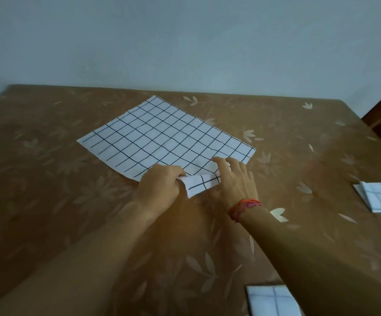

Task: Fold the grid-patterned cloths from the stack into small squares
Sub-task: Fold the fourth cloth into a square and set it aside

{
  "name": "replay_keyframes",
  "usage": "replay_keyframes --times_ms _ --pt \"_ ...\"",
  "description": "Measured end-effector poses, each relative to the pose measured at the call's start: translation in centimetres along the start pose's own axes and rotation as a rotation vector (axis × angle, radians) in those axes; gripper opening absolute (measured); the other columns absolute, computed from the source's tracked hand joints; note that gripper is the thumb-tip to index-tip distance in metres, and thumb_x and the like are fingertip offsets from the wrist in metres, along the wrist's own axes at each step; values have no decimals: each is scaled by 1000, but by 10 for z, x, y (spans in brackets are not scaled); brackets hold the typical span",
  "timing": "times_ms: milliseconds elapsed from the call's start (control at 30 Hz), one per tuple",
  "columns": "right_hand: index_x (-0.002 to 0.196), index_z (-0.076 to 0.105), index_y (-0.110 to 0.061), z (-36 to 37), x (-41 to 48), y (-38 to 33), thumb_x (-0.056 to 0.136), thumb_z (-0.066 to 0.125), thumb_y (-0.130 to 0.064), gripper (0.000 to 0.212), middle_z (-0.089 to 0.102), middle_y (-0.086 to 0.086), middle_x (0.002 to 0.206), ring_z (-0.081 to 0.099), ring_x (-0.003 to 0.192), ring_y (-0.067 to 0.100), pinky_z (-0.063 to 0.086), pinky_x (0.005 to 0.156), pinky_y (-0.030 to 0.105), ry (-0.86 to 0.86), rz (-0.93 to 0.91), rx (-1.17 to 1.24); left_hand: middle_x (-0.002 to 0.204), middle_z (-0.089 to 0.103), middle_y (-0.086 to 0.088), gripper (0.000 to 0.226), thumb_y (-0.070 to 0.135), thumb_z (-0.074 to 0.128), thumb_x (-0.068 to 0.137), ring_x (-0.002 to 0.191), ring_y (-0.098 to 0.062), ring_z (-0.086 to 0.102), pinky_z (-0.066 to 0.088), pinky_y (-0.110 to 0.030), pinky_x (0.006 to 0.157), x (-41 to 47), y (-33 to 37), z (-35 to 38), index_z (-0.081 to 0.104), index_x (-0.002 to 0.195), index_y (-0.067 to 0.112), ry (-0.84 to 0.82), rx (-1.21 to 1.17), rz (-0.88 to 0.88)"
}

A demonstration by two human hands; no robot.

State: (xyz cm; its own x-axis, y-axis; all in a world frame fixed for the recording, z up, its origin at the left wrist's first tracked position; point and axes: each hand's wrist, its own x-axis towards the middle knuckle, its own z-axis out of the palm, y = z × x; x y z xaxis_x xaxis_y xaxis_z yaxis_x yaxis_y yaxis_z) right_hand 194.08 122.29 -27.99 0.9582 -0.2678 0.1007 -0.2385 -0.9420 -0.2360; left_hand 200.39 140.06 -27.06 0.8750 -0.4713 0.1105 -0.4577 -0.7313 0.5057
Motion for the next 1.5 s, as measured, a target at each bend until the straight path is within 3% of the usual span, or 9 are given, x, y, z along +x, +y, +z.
replay_keyframes --times_ms 167,333,500,633,700,833,967,1233,1500 --pt "130 46 -28 6 -28 4 84 52 -20 47 49 5 132 42 124 26 35 96 38 -5 7 -125 91 75 3 33 0 57 84 83 -14 67 45 -15 65 -49 -11 -39 74 105 18 3 -128 -13" --pt "122 58 -26 -1 -55 4 82 59 -13 42 58 5 123 49 116 28 34 95 40 -54 62 -162 87 73 10 25 8 65 86 66 3 62 44 -8 58 -103 -22 -83 74 101 26 59 -127 -35" --pt "94 70 -30 -25 -85 1 62 67 -26 32 67 -2 106 54 105 26 27 89 35 -148 147 -225 86 71 19 39 1 74 76 80 0 65 56 -34 69 -159 -58 -112 71 94 35 77 -180 -44" --pt "100 70 -27 -21 -112 4 74 64 -30 26 64 2 113 51 115 27 29 101 34 -389 235 -120 88 64 39 42 21 79 71 82 9 64 54 -22 71 -203 -62 -143 64 86 58 91 -207 -116" --pt "101 70 -25 -23 -130 -1 78 64 -31 24 65 3 110 54 112 28 38 98 35 -468 218 -65 81 64 36 31 39 80 64 82 11 62 48 -12 72 -226 -58 -156 67 91 49 89 -247 -170" --pt "84 73 -24 -71 -166 -46 77 68 -26 8 71 1 85 64 82 26 49 82 33 -151 161 105 84 71 18 27 28 86 69 79 3 64 50 -17 70 -272 -59 -164 75 93 27 66 -256 -232" --pt "88 73 -21 -73 -200 -41 71 71 -39 25 70 -1 86 64 86 21 50 80 28 -391 199 163 95 73 11 36 33 81 73 90 -5 67 56 -30 83 -310 -74 -164 73 107 26 12 -284 -321" --pt "77 72 -19 -116 -258 -55 76 76 -22 5 67 -4 73 62 76 15 44 67 23 -258 108 337 101 73 2 36 2 74 79 92 -13 67 50 -24 82 -369 -83 -170 72 111 18 -71 -135 -221" --pt "64 60 -38 -123 -284 -52 73 79 -31 22 68 -4 74 62 70 13 50 67 26 -399 106 357 85 56 41 38 -7 74 76 83 0 64 48 -8 74 -406 -84 -177 75 104 18 -104 -138 -109"
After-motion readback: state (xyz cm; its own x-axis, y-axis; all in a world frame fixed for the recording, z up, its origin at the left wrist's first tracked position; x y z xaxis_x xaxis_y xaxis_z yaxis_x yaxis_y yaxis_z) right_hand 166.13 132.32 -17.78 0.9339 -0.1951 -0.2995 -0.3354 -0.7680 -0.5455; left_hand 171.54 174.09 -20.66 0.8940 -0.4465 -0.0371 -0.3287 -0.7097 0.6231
